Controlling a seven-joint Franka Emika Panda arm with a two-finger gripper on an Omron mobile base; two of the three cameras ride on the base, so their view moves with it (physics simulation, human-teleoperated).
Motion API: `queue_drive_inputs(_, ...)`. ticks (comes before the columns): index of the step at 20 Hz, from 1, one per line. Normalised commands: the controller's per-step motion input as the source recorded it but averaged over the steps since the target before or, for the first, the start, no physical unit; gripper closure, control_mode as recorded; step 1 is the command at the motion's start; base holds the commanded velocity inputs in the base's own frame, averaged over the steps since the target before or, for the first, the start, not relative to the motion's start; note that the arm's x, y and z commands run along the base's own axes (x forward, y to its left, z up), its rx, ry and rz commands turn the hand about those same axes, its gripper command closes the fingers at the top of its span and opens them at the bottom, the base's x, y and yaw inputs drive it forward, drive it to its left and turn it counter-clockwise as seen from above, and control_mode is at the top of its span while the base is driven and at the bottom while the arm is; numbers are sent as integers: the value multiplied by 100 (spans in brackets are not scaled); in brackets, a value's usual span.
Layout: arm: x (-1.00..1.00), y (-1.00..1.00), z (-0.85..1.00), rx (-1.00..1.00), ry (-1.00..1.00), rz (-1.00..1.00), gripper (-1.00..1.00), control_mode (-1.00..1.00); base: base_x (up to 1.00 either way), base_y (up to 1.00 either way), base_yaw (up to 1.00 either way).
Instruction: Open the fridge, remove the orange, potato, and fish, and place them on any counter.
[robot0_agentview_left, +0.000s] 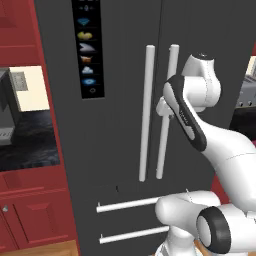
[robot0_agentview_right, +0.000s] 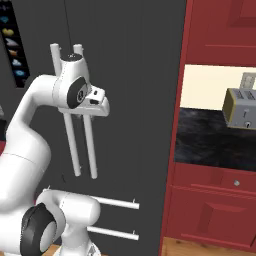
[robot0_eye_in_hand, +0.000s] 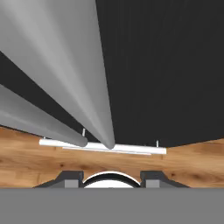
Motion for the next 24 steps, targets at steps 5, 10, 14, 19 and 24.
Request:
queue_drive_inputs(5,-22,6,0,0,0,-1,-100,100,-14,5,0)
queue_drive_inputs(10,0,0,0,0,0,0,-100,100,-72,20,0)
queue_drive_inputs(14,9,1,2,0,-15,0,-100,-100,-4,4,0)
queue_drive_inputs(19,50,15,7,0,-45,-2,-100,-100,0,0,0)
queue_drive_inputs(24,71,2,4,0,-21,-7,-100,-100,0,0,0)
